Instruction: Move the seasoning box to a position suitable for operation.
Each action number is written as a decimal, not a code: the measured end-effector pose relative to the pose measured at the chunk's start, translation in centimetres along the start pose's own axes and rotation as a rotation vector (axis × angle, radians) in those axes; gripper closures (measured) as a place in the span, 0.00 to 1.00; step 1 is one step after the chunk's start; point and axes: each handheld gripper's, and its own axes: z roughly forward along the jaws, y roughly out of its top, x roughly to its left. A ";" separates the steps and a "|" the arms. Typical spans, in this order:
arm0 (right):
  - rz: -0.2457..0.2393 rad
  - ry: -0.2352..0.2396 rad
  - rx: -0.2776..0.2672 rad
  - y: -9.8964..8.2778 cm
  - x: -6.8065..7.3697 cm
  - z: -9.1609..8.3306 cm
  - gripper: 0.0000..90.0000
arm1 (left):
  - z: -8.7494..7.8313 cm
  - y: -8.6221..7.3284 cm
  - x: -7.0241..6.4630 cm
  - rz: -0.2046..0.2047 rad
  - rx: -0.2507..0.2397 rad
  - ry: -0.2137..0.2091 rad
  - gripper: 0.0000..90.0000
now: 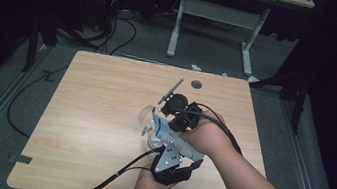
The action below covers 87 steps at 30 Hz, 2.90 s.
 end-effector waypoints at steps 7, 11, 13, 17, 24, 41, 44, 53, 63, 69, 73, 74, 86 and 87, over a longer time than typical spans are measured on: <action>-0.004 -0.002 0.000 0.1 0.0 0.0 1.00 | 0.0 0.0 0.0 -0.003 -0.005 0.000 0.65; -0.003 -0.003 0.001 0.1 0.1 0.0 1.00 | 0.0 0.0 0.0 -0.004 -0.007 -0.001 0.65; -0.004 -0.003 0.000 0.0 0.1 0.0 1.00 | 0.0 0.0 0.0 -0.004 -0.006 -0.002 0.65; -0.003 -0.003 0.003 0.0 0.1 0.0 1.00 | 0.0 0.0 -0.1 -0.004 -0.006 -0.003 0.65; -0.007 -0.006 0.004 0.0 0.1 0.0 1.00 | 0.0 0.1 -0.1 -0.004 -0.006 -0.006 0.65; -0.009 -0.005 0.008 0.0 0.2 0.1 1.00 | 0.1 0.1 -0.1 -0.004 -0.006 -0.006 0.65; -0.014 -0.008 0.012 0.1 0.2 0.2 1.00 | 0.0 0.2 -0.1 -0.006 -0.007 -0.007 0.65; -0.020 -0.009 0.014 0.2 0.3 0.4 1.00 | 0.0 0.1 -0.1 -0.010 -0.016 -0.002 0.64; -0.020 -0.008 0.014 0.1 0.3 0.4 1.00 | 0.0 0.0 -0.1 -0.003 -0.009 -0.004 0.64; -0.015 -0.005 0.006 -0.1 0.3 0.2 1.00 | 0.0 -0.1 -0.2 0.011 -0.006 -0.007 0.64; -0.015 -0.006 0.005 -0.2 0.2 0.2 1.00 | 0.0 -0.2 -0.2 0.011 -0.005 -0.007 0.64; -0.014 -0.004 0.001 -0.2 0.2 0.2 1.00 | 0.0 -0.3 -0.2 0.013 -0.004 -0.007 0.64; -0.010 0.007 -0.004 -0.6 0.4 0.3 1.00 | -0.2 -1.4 -0.3 0.031 0.009 -0.012 0.64; -0.008 0.009 -0.005 -0.7 0.4 0.3 1.00 | -0.2 -1.5 -0.3 0.034 0.012 -0.014 0.64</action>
